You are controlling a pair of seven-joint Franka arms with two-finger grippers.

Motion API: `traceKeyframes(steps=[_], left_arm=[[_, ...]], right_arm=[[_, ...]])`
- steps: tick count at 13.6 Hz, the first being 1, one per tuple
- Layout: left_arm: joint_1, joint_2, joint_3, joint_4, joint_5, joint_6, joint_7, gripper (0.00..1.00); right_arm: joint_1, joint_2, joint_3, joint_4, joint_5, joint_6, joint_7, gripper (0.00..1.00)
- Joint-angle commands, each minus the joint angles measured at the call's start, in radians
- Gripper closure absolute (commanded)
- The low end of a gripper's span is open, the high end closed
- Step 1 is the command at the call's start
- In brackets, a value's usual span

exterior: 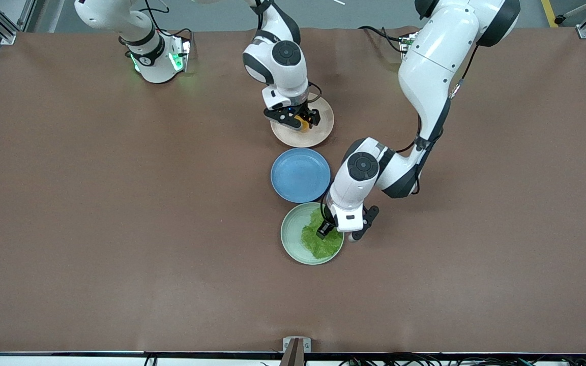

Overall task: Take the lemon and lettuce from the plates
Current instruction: 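Grasp the lettuce with the left gripper while the right gripper grasps the lemon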

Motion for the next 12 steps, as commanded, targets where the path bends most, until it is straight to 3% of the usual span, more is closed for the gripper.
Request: traceKeyframes(steps=[1, 6, 8, 9, 10, 12], left_arm=[[-0.012, 0.012, 0.011, 0.021, 0.023, 0.01, -0.026, 0.68], [-0.012, 0.008, 0.008, 0.021, 0.02, 0.01, -0.026, 0.98], [-0.01, 0.005, 0.008, 0.022, 0.015, 0.009, -0.026, 0.99], [-0.01, 0.002, 0.008, 0.034, 0.012, 0.009, -0.026, 0.99], [-0.01, -0.001, 0.008, 0.051, 0.011, 0.009, -0.028, 0.99], [-0.009, -0.023, 0.004, 0.073, 0.01, 0.007, -0.052, 0.99]], right_arm=[[0.027, 0.014, -0.016, 0.009, -0.03, -0.004, 0.034, 0.0], [0.046, 0.068, -0.015, 0.009, -0.028, 0.081, 0.064, 0.01], [0.052, 0.068, -0.015, 0.006, -0.03, 0.078, 0.06, 0.13], [0.055, 0.068, -0.015, 0.004, -0.03, 0.075, 0.06, 0.22], [0.055, 0.066, -0.015, 0.004, -0.03, 0.071, 0.057, 0.38], [0.043, 0.06, -0.015, 0.004, -0.03, 0.062, 0.052, 0.85]])
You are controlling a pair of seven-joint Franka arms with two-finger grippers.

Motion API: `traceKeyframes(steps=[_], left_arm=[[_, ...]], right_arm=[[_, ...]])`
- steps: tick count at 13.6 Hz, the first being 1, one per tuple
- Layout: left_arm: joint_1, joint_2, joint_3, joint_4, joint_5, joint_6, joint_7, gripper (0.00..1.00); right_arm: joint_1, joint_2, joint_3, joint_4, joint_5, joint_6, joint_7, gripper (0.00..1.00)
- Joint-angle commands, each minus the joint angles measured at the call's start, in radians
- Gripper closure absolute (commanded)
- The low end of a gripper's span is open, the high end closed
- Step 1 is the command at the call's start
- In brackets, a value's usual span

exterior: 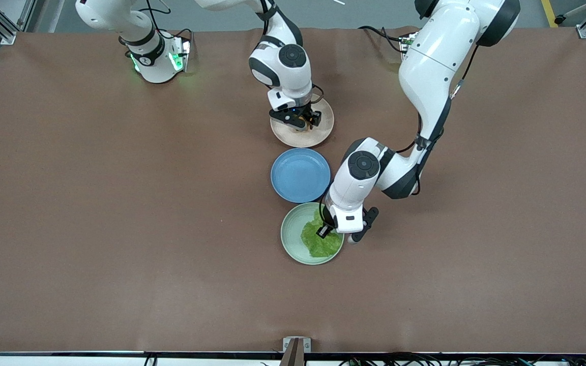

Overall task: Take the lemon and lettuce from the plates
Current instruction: 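Grasp the lettuce with the left gripper while the right gripper grasps the lemon, then carry the lettuce off its plate while the right gripper carries the lemon away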

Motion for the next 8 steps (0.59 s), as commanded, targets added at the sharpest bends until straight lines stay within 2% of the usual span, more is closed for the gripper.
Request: traceKeyframes(steps=[1, 3, 5, 7, 8], left_arm=[[-0.002, -0.047, 0.002, 0.028, 0.006, -0.009, -0.04, 0.99], [0.017, -0.117, 0.001, 0.017, -0.026, -0.028, -0.034, 0.99], [0.066, -0.211, -0.004, -0.016, -0.031, -0.115, -0.014, 0.99], [0.128, -0.303, -0.03, -0.132, -0.031, -0.124, 0.067, 0.99], [0.193, -0.352, -0.071, -0.204, -0.032, -0.124, 0.136, 0.99]], right_arm=[[-0.006, -0.023, -0.016, 0.004, -0.022, -0.036, 0.015, 0.96], [-0.058, -0.085, -0.017, 0.006, -0.021, -0.104, -0.043, 0.97], [-0.133, -0.172, -0.017, 0.006, -0.021, -0.24, -0.153, 0.97], [-0.236, -0.246, -0.018, -0.008, -0.021, -0.343, -0.319, 0.97], [-0.333, -0.282, -0.018, -0.034, -0.021, -0.386, -0.442, 0.97]])
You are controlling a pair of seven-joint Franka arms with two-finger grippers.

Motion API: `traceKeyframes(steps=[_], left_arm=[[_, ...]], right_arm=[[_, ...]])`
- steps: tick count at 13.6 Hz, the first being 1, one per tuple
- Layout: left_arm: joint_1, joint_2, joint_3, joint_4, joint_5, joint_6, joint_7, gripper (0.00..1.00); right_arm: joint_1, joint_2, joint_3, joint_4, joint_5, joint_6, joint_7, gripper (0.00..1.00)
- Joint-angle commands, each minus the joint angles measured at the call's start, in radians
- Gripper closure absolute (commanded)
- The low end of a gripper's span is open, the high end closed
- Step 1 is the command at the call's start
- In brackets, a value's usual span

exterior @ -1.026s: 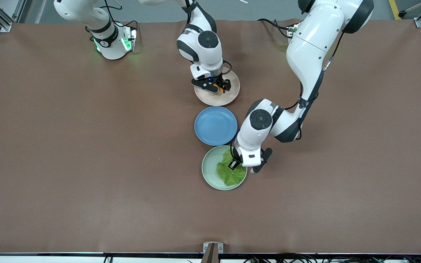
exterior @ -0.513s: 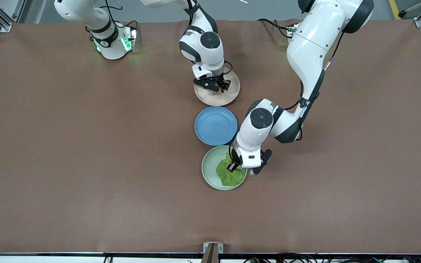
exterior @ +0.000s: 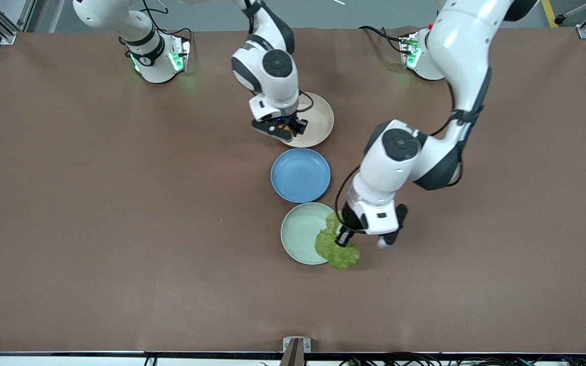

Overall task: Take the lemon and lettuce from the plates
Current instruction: 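Carry the lettuce off its plate while the right gripper carries the lemon away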

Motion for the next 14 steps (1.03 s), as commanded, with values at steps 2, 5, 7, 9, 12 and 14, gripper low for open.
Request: traceKeyframes(steps=[2, 5, 7, 9, 12, 14], left_arm=[[0.304, -0.202, -0.228, -0.325, -0.022, 0.01, 0.295, 0.99], [0.812, -0.237, -0.628, -0.512, -0.027, 0.01, 0.698, 0.99], [1.045, -0.234, -0.79, -0.603, -0.027, 0.013, 0.861, 0.99], [1.09, -0.234, -0.798, -0.664, -0.025, 0.045, 0.901, 0.99], [1.118, -0.218, -0.797, -0.738, -0.027, 0.174, 0.889, 0.99], [1.124, -0.185, -0.791, -0.755, -0.027, 0.229, 0.876, 0.99]], right_arm=[[-0.314, -0.145, 0.018, -0.137, -0.013, -0.068, -0.419, 0.97], [-0.541, -0.147, 0.018, -0.173, -0.013, -0.053, -0.746, 0.97], [-0.65, -0.126, 0.018, -0.173, -0.013, 0.005, -0.918, 0.97], [-0.75, -0.075, 0.02, -0.174, -0.013, 0.073, -1.072, 0.97], [-0.844, 0.0, 0.021, -0.18, -0.01, 0.157, -1.227, 0.97], [-0.847, 0.035, 0.023, -0.197, -0.009, 0.231, -1.252, 0.96]])
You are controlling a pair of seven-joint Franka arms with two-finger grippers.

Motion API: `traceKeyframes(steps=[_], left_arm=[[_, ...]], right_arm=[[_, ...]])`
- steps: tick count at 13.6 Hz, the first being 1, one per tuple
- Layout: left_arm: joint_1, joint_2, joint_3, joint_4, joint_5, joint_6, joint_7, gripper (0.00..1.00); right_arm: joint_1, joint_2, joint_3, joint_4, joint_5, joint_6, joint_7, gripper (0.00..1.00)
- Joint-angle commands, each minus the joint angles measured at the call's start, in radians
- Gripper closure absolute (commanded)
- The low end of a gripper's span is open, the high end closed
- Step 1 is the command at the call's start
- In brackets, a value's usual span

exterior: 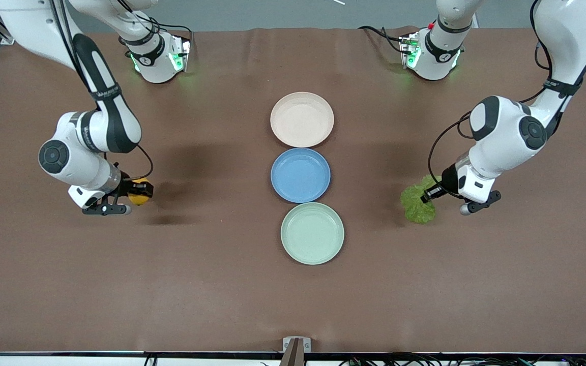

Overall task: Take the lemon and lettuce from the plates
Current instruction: 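Carry the lettuce off its plate while the right gripper carries the lemon away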

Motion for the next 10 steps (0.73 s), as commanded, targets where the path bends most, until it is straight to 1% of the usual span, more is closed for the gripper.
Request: traceKeyframes(steps=[1, 2, 4, 7, 8, 9, 10], left_arm=[[0.017, 0.023, -0.01, -0.032, -0.011, 0.083, -0.023, 0.99], [0.017, 0.037, -0.005, -0.039, -0.006, 0.116, -0.042, 0.99], [0.014, 0.044, 0.021, -0.042, 0.001, 0.127, -0.053, 0.99], [0.011, 0.055, 0.053, -0.042, 0.009, 0.127, -0.05, 0.99], [0.011, 0.064, 0.07, -0.042, 0.047, 0.127, -0.05, 0.99], [0.011, 0.077, 0.091, -0.042, 0.097, 0.127, -0.05, 0.99], [0.012, 0.093, 0.11, -0.04, 0.16, 0.127, -0.05, 0.98]], right_arm=[[-0.015, 0.041, 0.027, -0.02, 0.0, 0.081, -0.023, 0.96], [-0.013, 0.061, 0.03, -0.019, 0.008, 0.102, -0.022, 0.96], [-0.007, 0.095, 0.035, -0.02, 0.008, 0.15, -0.022, 0.96], [-0.005, 0.101, 0.036, -0.02, 0.008, 0.15, -0.023, 0.96], [-0.005, 0.103, 0.035, -0.019, 0.008, 0.15, -0.032, 0.92], [-0.005, 0.106, 0.036, -0.019, 0.008, 0.148, -0.034, 0.75], [-0.008, 0.111, 0.036, -0.017, 0.008, 0.148, -0.035, 0.32]])
